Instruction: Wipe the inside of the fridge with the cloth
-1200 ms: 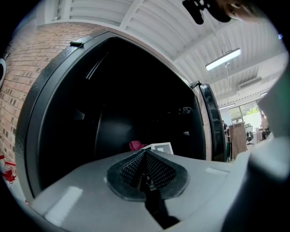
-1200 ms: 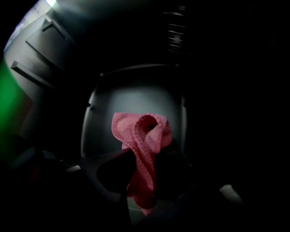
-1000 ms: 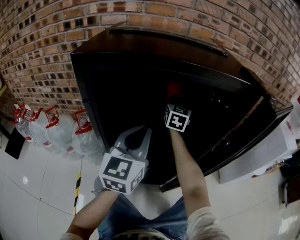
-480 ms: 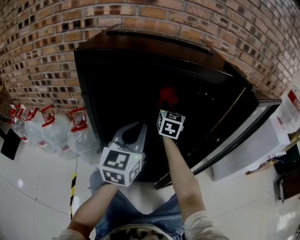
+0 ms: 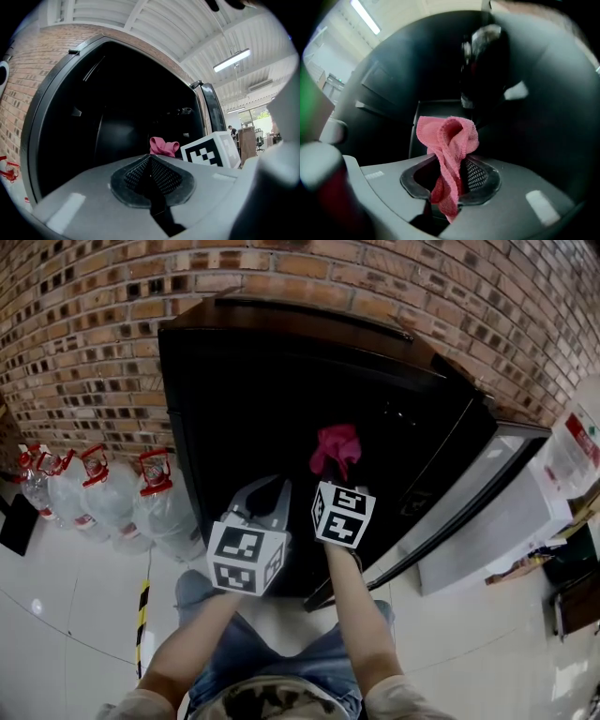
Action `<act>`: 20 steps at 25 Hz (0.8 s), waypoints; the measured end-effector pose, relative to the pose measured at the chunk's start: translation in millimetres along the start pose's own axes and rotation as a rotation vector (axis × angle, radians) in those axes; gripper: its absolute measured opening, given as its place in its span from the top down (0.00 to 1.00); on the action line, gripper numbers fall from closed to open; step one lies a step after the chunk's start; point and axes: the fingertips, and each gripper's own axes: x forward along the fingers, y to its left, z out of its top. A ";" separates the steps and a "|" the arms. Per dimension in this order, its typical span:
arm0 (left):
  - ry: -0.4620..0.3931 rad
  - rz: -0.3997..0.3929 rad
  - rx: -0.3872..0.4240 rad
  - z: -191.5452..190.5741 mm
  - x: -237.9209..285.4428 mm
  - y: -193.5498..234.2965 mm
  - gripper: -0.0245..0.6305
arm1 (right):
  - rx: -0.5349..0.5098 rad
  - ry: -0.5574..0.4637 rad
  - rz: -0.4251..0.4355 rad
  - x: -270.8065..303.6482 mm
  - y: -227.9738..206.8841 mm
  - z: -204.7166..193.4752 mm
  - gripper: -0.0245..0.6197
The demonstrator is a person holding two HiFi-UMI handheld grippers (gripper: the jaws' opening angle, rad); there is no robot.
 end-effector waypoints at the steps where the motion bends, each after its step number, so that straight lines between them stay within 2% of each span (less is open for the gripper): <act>1: 0.002 -0.001 0.001 -1.3 0.1 -1.6 0.97 | -0.006 -0.004 -0.002 -8.0 0.4 1.1 0.79; 9: 0.009 -0.002 0.023 -7.2 0.6 -14.5 0.97 | 0.004 -0.046 0.015 -68.7 2.8 11.6 0.79; 15: 0.014 -0.001 0.027 -8.6 -1.0 -21.2 0.97 | 0.012 -0.048 0.048 -84.3 10.9 9.8 0.79; 20: -0.013 0.038 0.041 -7.4 -16.6 -11.0 0.97 | -0.019 -0.100 0.131 -103.8 44.0 11.0 0.79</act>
